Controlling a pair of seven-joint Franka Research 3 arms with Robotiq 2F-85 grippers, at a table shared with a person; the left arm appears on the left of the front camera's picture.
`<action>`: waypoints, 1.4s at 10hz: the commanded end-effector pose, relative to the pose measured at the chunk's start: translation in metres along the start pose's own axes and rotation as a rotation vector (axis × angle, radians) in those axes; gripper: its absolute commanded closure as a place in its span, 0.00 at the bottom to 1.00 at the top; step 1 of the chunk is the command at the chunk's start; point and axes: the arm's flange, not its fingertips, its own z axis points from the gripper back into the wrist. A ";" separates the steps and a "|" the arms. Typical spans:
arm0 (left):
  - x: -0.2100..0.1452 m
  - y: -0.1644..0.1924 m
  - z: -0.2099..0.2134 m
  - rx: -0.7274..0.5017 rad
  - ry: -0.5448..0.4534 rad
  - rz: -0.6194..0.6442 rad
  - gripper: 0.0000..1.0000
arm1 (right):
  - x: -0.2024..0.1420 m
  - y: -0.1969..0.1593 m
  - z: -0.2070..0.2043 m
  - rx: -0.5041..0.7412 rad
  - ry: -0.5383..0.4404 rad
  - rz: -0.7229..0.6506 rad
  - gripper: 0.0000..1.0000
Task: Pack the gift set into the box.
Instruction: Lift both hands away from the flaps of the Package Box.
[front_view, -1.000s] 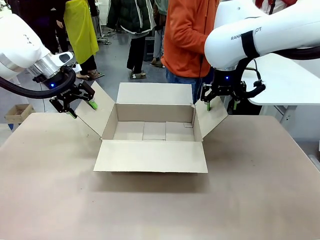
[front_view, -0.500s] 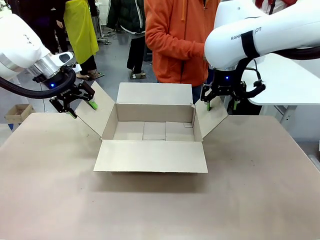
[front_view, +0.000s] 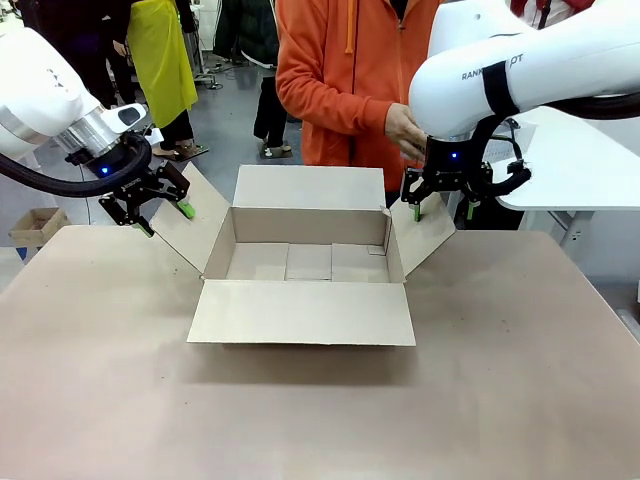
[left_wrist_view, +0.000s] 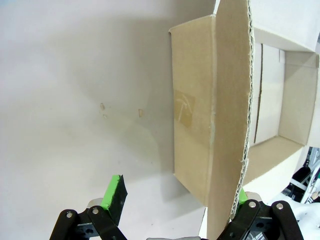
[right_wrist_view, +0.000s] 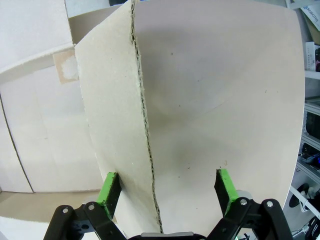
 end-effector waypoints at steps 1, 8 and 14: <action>-0.003 -0.002 0.001 0.021 -0.003 0.011 0.00 | 0.003 0.002 0.002 -0.029 -0.014 -0.012 0.00; -0.003 -0.002 0.001 0.021 -0.003 0.011 0.00 | 0.003 0.002 0.002 -0.029 -0.014 -0.012 0.00; -0.003 -0.002 0.001 0.021 -0.003 0.011 0.00 | 0.003 0.002 0.002 -0.029 -0.014 -0.012 0.00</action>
